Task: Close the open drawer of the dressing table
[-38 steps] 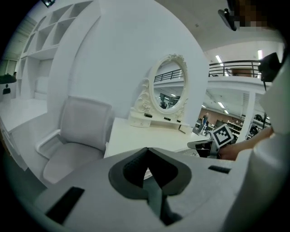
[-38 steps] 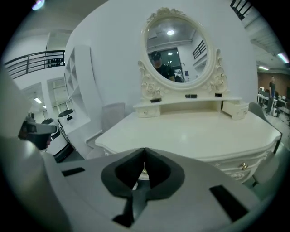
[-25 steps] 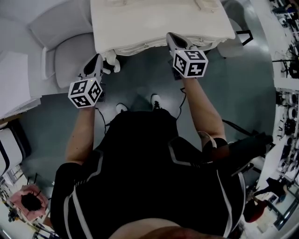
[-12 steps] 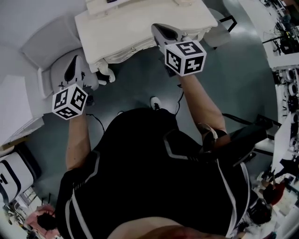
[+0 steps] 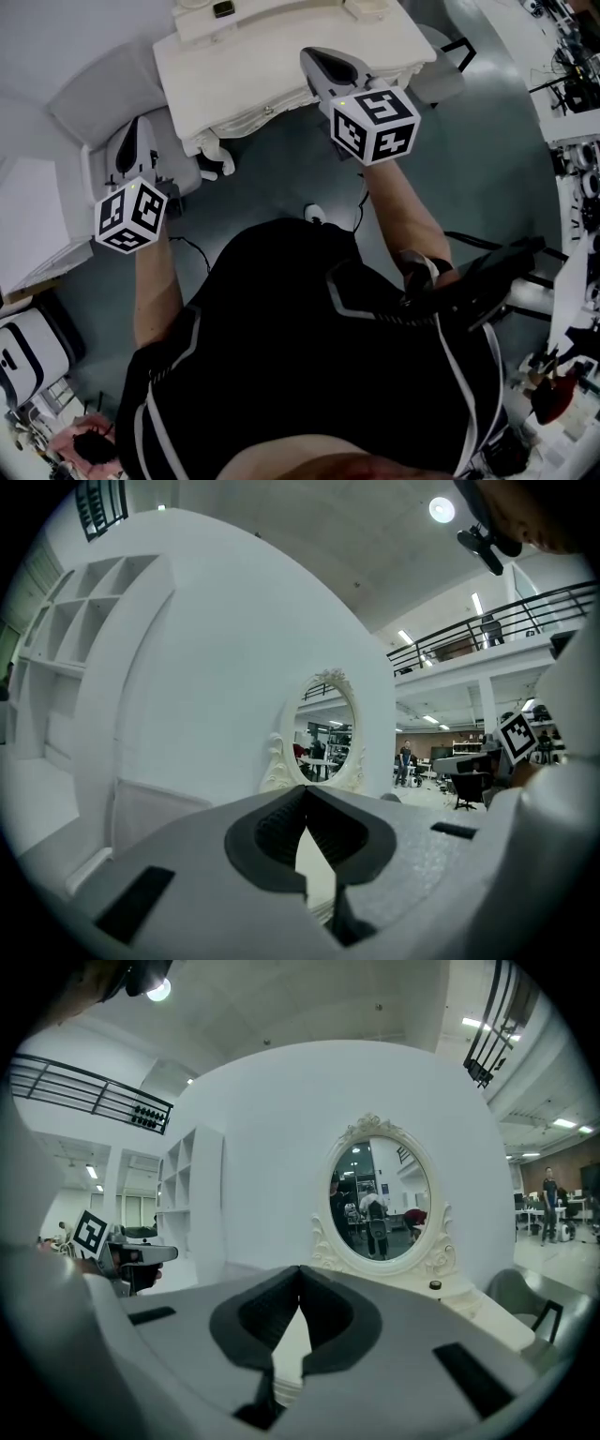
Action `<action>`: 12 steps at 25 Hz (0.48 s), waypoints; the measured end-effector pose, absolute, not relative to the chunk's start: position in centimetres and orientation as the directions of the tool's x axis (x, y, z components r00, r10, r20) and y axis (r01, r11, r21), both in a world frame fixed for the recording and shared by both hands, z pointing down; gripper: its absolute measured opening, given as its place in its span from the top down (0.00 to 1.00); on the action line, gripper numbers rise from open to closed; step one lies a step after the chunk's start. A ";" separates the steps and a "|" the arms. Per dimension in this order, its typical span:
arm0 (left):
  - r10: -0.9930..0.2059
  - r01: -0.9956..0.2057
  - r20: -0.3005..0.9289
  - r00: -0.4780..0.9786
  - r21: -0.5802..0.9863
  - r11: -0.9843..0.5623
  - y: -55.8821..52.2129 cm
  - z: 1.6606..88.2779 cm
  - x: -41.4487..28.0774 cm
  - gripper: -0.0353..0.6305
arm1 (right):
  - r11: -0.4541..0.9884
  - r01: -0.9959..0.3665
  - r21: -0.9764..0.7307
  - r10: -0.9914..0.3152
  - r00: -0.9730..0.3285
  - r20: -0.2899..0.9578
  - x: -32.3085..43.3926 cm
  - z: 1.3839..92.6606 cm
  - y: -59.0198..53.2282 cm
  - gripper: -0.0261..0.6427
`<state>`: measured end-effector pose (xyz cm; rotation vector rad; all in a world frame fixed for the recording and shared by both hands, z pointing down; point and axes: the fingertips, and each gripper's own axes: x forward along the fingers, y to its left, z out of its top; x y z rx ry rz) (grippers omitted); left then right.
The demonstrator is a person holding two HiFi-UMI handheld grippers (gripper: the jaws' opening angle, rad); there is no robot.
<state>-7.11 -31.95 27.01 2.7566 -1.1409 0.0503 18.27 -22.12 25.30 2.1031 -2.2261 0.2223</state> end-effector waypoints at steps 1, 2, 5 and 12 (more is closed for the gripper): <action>-0.703 -0.708 0.088 0.706 0.124 -0.696 -32.0 26.8 -7.0 0.94 | 0.054 -0.997 -0.059 -0.987 -0.063 0.147 18.4 25.2 -22.2 0.95; -0.706 -0.710 0.082 0.704 0.118 -0.694 -32.0 26.6 -6.9 0.94 | 0.056 -0.997 -0.061 -0.988 -0.064 0.142 18.5 25.0 -22.3 0.95; -0.712 -0.713 0.053 0.700 0.120 -0.691 -32.0 25.4 -6.8 0.94 | 0.061 -0.997 -0.050 -0.990 -0.067 0.122 18.7 24.2 -22.5 0.95; -0.712 -0.707 0.031 0.701 0.156 -0.689 -32.1 24.0 -6.6 0.94 | 0.055 -0.998 -0.007 -0.992 -0.055 0.112 19.3 23.2 -22.6 0.96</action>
